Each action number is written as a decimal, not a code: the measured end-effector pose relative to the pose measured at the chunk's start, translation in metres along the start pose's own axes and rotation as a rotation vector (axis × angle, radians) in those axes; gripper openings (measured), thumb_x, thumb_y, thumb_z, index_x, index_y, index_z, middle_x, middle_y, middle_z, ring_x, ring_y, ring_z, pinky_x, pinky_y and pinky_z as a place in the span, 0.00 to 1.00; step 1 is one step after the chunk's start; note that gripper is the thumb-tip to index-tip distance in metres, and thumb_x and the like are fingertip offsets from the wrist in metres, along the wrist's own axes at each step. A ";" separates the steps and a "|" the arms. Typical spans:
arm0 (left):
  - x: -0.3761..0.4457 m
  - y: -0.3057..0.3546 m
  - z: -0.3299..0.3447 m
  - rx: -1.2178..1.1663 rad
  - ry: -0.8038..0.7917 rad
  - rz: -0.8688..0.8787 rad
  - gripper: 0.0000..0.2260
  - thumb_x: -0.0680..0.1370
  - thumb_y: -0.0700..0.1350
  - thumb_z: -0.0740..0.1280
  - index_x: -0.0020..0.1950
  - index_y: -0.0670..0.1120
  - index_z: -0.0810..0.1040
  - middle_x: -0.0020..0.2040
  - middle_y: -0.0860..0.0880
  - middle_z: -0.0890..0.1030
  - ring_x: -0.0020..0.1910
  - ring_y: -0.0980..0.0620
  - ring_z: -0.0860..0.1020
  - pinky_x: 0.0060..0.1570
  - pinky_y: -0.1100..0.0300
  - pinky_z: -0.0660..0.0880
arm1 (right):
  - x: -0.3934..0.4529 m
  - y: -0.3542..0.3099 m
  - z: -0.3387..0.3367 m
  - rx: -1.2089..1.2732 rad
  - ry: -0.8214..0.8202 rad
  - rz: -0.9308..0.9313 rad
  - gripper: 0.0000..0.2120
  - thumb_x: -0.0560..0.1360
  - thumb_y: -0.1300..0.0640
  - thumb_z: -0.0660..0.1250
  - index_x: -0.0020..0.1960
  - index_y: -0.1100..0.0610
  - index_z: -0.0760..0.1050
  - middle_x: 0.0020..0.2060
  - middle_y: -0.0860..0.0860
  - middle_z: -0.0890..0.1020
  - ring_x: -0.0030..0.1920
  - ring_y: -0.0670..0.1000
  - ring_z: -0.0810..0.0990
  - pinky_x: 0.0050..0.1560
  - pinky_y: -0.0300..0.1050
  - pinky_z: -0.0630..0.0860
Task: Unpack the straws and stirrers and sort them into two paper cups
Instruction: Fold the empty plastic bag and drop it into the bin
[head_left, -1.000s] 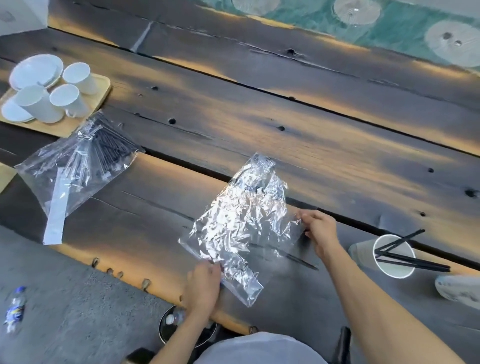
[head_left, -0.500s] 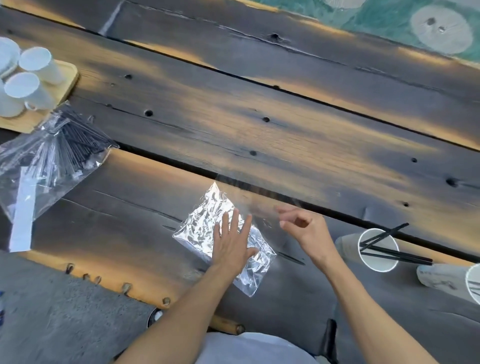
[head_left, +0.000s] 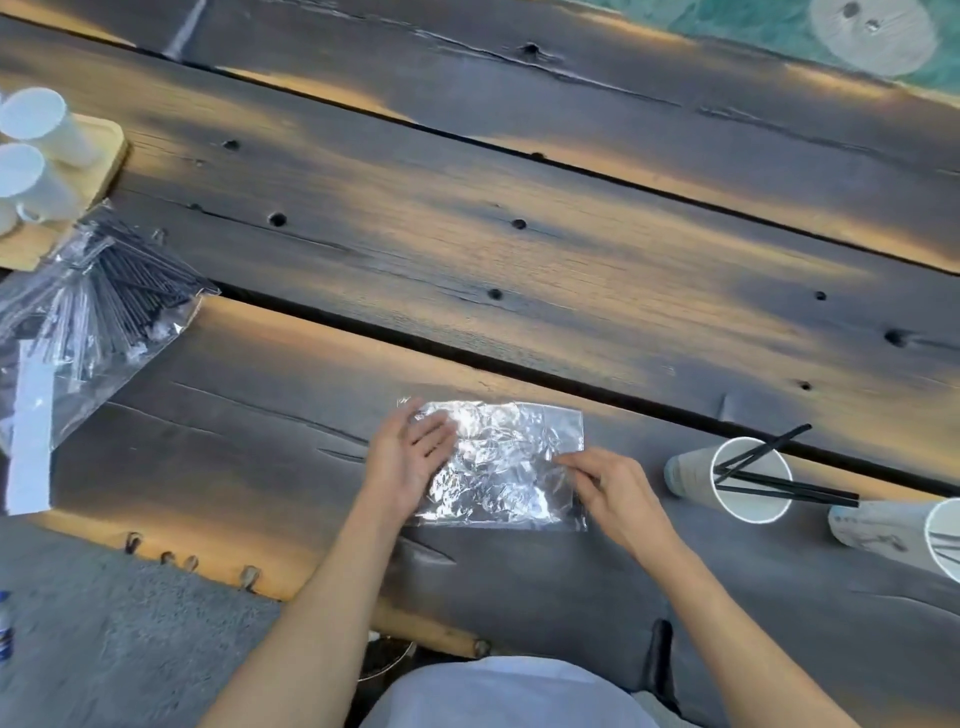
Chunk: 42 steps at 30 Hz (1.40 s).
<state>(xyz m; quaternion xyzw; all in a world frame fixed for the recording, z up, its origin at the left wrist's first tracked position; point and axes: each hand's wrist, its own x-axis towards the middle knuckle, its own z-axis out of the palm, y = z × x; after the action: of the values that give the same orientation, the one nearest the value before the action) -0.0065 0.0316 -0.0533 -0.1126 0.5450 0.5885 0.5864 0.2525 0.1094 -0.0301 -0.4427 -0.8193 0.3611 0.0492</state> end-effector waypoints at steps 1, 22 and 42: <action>-0.003 0.014 -0.010 -0.092 0.001 -0.049 0.23 0.83 0.55 0.58 0.70 0.39 0.71 0.63 0.34 0.77 0.57 0.38 0.80 0.55 0.46 0.80 | -0.001 0.003 0.003 0.016 -0.023 0.042 0.15 0.75 0.66 0.62 0.55 0.55 0.84 0.49 0.47 0.86 0.50 0.48 0.83 0.54 0.41 0.75; -0.003 0.025 -0.028 0.370 0.024 -0.228 0.15 0.84 0.49 0.59 0.41 0.44 0.74 0.43 0.45 0.82 0.47 0.39 0.83 0.58 0.37 0.75 | 0.017 0.011 0.019 1.089 0.065 0.704 0.07 0.80 0.67 0.63 0.44 0.60 0.71 0.52 0.62 0.85 0.46 0.55 0.86 0.41 0.42 0.81; -0.003 0.011 -0.036 0.652 0.202 -0.024 0.12 0.73 0.38 0.75 0.56 0.42 0.80 0.51 0.42 0.86 0.53 0.42 0.84 0.55 0.44 0.81 | 0.056 0.005 0.033 0.565 0.106 0.564 0.05 0.81 0.60 0.55 0.46 0.56 0.65 0.43 0.59 0.82 0.35 0.53 0.82 0.33 0.55 0.79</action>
<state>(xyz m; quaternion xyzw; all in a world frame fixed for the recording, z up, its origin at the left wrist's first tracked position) -0.0330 0.0055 -0.0595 0.0166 0.7585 0.3624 0.5414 0.2088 0.1357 -0.0712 -0.6374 -0.5304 0.5480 0.1103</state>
